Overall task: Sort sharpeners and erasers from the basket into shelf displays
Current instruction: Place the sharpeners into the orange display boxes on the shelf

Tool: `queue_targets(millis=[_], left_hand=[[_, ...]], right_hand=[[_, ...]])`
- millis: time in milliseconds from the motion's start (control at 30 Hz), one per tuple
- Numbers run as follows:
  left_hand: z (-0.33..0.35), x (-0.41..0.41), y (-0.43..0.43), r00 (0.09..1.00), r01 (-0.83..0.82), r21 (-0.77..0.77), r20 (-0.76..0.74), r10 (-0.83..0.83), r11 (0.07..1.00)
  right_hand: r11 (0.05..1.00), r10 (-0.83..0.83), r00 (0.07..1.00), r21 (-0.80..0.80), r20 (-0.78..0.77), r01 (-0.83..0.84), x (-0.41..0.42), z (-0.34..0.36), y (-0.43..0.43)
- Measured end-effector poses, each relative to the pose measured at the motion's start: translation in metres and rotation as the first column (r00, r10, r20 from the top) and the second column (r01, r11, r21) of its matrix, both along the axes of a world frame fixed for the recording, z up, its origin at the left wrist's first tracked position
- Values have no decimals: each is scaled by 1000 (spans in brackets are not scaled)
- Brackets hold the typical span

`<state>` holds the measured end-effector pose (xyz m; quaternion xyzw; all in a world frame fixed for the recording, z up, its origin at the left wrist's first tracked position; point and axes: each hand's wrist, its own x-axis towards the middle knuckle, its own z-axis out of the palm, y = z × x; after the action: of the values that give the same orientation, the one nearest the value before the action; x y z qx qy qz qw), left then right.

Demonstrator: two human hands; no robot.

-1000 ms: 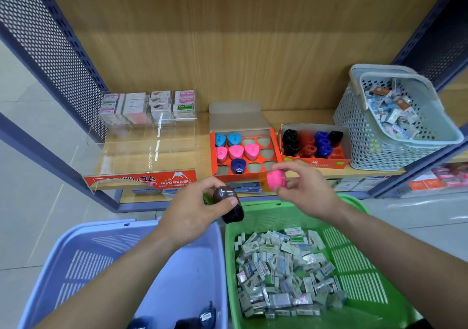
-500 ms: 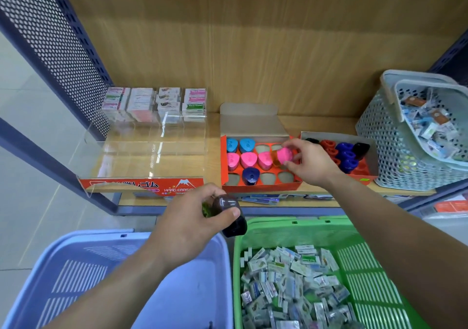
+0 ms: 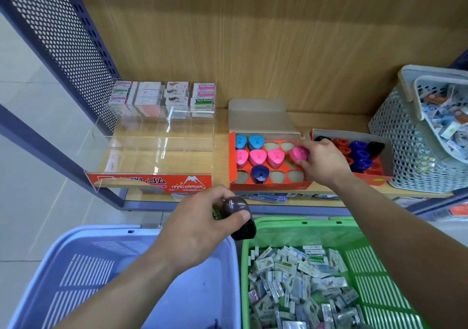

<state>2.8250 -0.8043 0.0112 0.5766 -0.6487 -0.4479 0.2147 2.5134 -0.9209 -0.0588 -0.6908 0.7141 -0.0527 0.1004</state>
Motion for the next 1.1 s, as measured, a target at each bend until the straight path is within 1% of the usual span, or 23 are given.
queue_targets(millis=[67, 233, 300, 367, 467, 533, 567, 633, 667, 700, 733, 767, 800, 900, 967, 1033, 1100], left_hand=[[0, 0, 0, 1000, -3, -2, -3, 3, 1000], [0, 1, 0, 1000, -19, -6, -19, 19, 1000], [0, 0, 1, 999, -26, -10, -33, 26, 1000], [-1, 0, 1, 998, -36, -13, -56, 36, 999], [-1, 0, 0, 993, -54, 0, -108, 54, 999], [2, 1, 0, 984, -78, 25, -156, 81, 997], [4, 1, 0, 980, -90, 37, -177, 95, 995], [9, 1, 1, 972, -111, 46, -202, 118, 993], [12, 0, 1, 969, -122, 48, -209, 130, 991], [14, 0, 1, 965, -136, 55, -221, 145, 989], [17, -2, 2, 957, -154, 68, -237, 166, 986], [20, -3, 3, 948, -174, 81, -255, 189, 981], [23, -5, 4, 941, -191, 87, -267, 208, 978], [32, -11, 9, 934, -205, 52, -290, 211, 977], [39, -16, 16, 932, -188, 28, -312, 187, 982], [44, -20, 22, 928, -157, 38, -336, 161, 987], [46, -24, 27, 934, -91, 55, -342, 105, 994]], right_hand=[[1000, 14, 1000, 16, -23, -13, -1, -3, 3], [997, 67, 991, -26, -114, -70, -1, -10, 5], [996, 69, 984, -36, -162, -76, 4, -12, 3], [997, 55, 983, -46, -174, -64, 8, -13, 1], [1000, 18, 992, -10, -122, -19, 10, -7, 4], [999, 0, 999, -35, -40, -2, 15, 7, 15], [997, 12, 1000, -72, 14, -11, 20, 16, 22], [986, 120, 981, -131, 154, -100, 40, 37, 41], [980, 182, 946, -125, 268, -153, 53, 49, 50], [977, 213, 889, -83, 405, -196, 68, 63, 60], [970, 217, 813, -31, 540, -239, 82, 75, 70], [959, 216, 737, 3, 641, -284, 95, 88, 79], [948, 210, 675, 21, 707, -317, 104, 98, 87], [942, 152, 536, 42, 830, -332, 114, 117, 114], [957, 110, 494, 43, 863, -288, 109, 122, 127], [972, 47, 451, 63, 891, -227, 101, 124, 135], [984, 11, 436, 68, 900, -167, 92, 125, 142]])
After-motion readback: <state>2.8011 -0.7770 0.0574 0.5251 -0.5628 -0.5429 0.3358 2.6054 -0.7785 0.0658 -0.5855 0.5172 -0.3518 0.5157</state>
